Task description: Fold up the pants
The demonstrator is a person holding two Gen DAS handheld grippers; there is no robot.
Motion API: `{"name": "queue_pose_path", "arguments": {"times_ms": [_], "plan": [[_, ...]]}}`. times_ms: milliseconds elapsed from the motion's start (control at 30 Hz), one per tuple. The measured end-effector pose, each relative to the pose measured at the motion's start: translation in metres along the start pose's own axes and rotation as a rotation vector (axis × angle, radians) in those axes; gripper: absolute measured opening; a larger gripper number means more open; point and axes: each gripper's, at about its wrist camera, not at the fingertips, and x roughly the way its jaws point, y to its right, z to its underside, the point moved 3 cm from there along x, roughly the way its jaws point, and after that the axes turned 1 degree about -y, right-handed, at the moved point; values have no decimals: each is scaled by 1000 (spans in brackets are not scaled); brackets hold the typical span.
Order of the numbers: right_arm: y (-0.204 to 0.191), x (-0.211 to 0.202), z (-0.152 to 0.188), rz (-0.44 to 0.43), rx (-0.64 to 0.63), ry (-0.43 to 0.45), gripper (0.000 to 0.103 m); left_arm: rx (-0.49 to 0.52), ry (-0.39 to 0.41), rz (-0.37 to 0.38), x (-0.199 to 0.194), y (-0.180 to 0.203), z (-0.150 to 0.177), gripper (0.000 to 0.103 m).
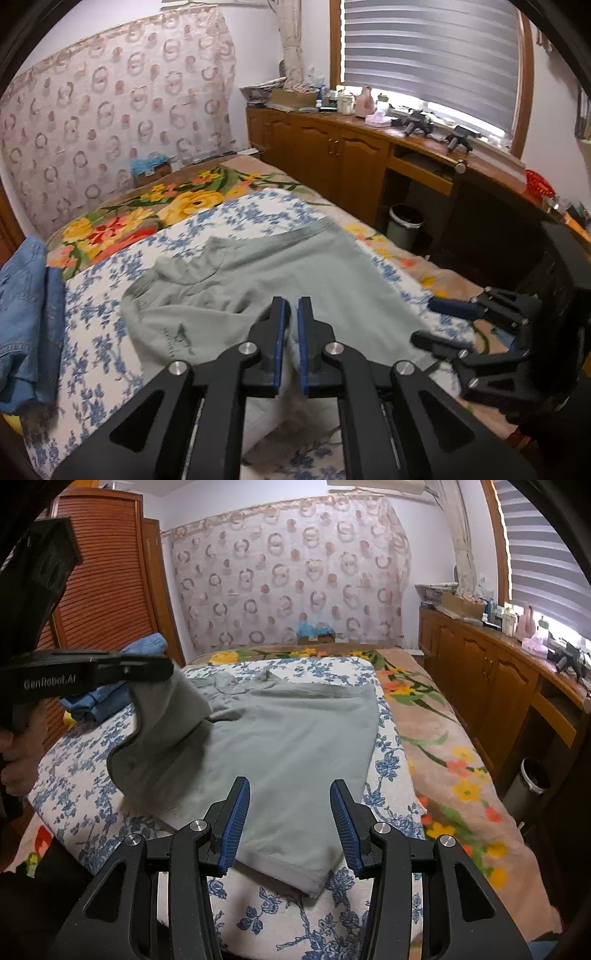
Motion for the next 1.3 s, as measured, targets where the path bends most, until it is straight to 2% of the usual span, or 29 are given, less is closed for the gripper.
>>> {"name": "queue_pose_path", "arguments": {"times_ms": [133,200,500,667,833,1000,1300], "plan": [[-6,4,-2,-9,-4,-4,46,-14,0,-34,-4,-13,11,14],[-9,6,-3,-14,-9,-7,46,-24,-5,-48,-5,-19,15,28],[-24,16,-7,-32,-28,-19,46,-65,-16,-43,-10,-44,41,39],[-33,20,-8,-44,-42,-21,46,-91,-16,-30,-16,-50,51,42],[-41,20,-11,-58,-55,-19,46,-112,16,-5,-31,-53,57,45],[-50,19,-15,-77,-65,-11,46,-127,59,-25,-46,-62,60,51],[-57,32,-14,-72,-81,-37,46,-174,31,-39,-40,-83,79,54]]}}
